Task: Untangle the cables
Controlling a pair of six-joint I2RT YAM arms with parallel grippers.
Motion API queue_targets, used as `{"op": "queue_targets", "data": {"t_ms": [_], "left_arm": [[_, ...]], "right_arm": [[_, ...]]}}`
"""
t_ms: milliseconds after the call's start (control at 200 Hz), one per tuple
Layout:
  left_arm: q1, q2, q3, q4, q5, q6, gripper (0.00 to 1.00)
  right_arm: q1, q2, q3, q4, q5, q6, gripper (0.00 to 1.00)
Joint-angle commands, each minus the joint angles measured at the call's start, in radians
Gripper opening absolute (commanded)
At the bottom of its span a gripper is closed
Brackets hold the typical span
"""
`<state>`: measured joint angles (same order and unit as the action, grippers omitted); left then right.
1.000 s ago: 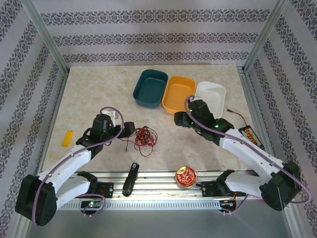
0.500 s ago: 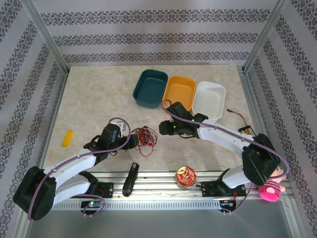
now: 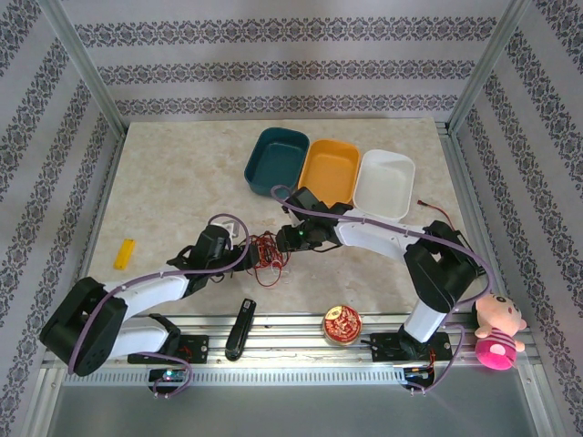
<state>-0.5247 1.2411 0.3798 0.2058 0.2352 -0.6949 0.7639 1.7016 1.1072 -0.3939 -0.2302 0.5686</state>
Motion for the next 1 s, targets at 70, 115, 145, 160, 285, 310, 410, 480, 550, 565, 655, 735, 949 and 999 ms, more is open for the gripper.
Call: {"op": "queue_targets", "data": {"t_ms": [70,115,145,160,285,310,410,480,550,565,655,735,949,999], "left_arm": [[-0.014,0.023,-0.006,0.104,0.006,-0.046,0.52],[-0.014,0.022,-0.004,0.104,0.004,-0.046,0.52],[-0.014,0.024,-0.004,0.103,0.003,-0.046,0.52],[-0.014,0.024,-0.003,0.104,0.002,-0.046,0.52],[-0.014,0.031,0.005,0.104,-0.003,-0.042,0.49],[-0.015,0.034,0.006,0.104,-0.004,-0.043,0.49],[-0.014,0.043,0.008,0.107,-0.004,-0.047,0.47],[-0.015,0.05,0.007,0.113,-0.005,-0.05,0.47],[-0.014,0.055,0.006,0.116,-0.009,-0.052,0.45],[-0.014,0.058,0.007,0.118,-0.01,-0.052,0.45],[-0.014,0.064,0.007,0.121,-0.013,-0.052,0.4],[-0.014,0.069,0.008,0.127,-0.026,-0.051,0.39],[-0.015,0.11,0.012,0.165,-0.073,-0.049,0.31],[-0.014,0.128,0.023,0.166,-0.088,-0.047,0.28]], "right_arm": [[0.011,0.027,0.032,-0.003,-0.008,-0.019,0.28],[0.01,0.025,0.031,-0.003,-0.005,-0.021,0.27],[0.01,0.024,0.033,-0.005,0.001,-0.021,0.27],[0.01,0.024,0.033,-0.006,0.004,-0.021,0.26],[0.01,0.03,0.035,-0.019,0.038,-0.033,0.28],[0.009,0.034,0.036,-0.022,0.041,-0.035,0.29],[0.011,0.044,0.036,-0.02,0.05,-0.038,0.29],[0.011,0.052,0.037,-0.021,0.054,-0.039,0.28],[0.009,0.054,0.038,-0.017,0.056,-0.037,0.26],[0.009,0.054,0.037,-0.017,0.056,-0.038,0.26],[0.011,0.043,0.037,-0.016,0.066,-0.037,0.18],[0.009,0.023,0.034,-0.02,0.084,-0.037,0.13],[0.003,-0.065,0.024,-0.052,0.181,-0.038,0.02],[-0.002,-0.093,0.021,-0.055,0.198,-0.036,0.02]]}}
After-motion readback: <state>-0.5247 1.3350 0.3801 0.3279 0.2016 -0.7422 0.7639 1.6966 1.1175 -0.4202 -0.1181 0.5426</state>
